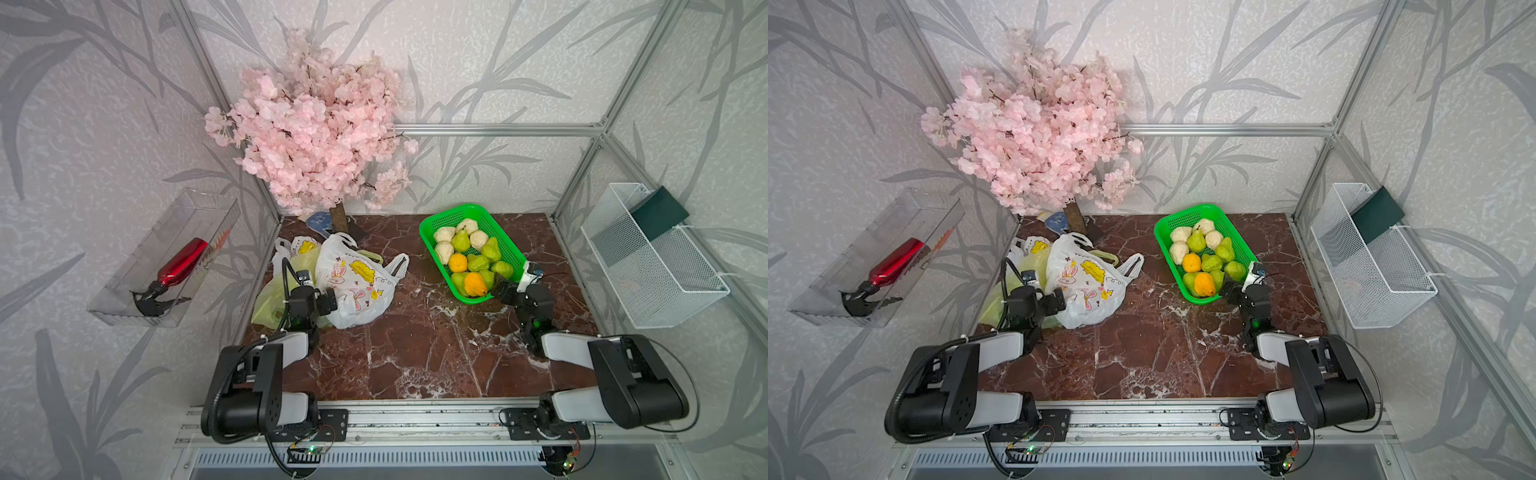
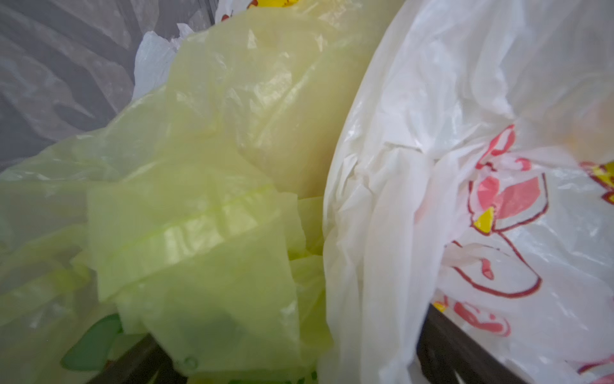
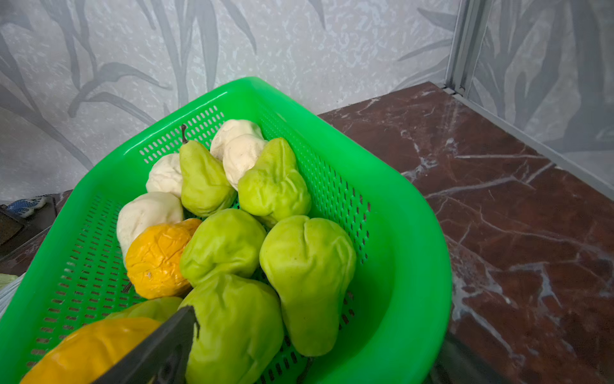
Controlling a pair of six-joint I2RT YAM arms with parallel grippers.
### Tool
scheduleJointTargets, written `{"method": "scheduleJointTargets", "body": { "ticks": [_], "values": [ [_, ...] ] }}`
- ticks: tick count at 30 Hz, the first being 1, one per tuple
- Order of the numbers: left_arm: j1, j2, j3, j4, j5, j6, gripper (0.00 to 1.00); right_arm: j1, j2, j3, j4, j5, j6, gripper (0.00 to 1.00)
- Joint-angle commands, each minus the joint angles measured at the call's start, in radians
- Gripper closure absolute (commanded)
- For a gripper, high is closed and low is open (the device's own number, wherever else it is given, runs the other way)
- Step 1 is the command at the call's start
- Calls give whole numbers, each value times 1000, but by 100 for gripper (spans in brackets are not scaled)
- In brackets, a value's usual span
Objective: Place the pears into plastic bags & tie knots
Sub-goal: Pick up the plastic bag.
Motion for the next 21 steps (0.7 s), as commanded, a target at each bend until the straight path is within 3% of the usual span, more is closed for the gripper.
{"method": "scheduleJointTargets", "body": {
  "ticks": [1, 21],
  "values": [
    [-15, 131, 68, 189, -16, 53, 1, 9, 165, 23, 131, 75, -352, 1],
    [-13, 129, 68, 190, -16, 53, 1, 9, 165, 25, 128, 89, -346, 1]
  ]
}}
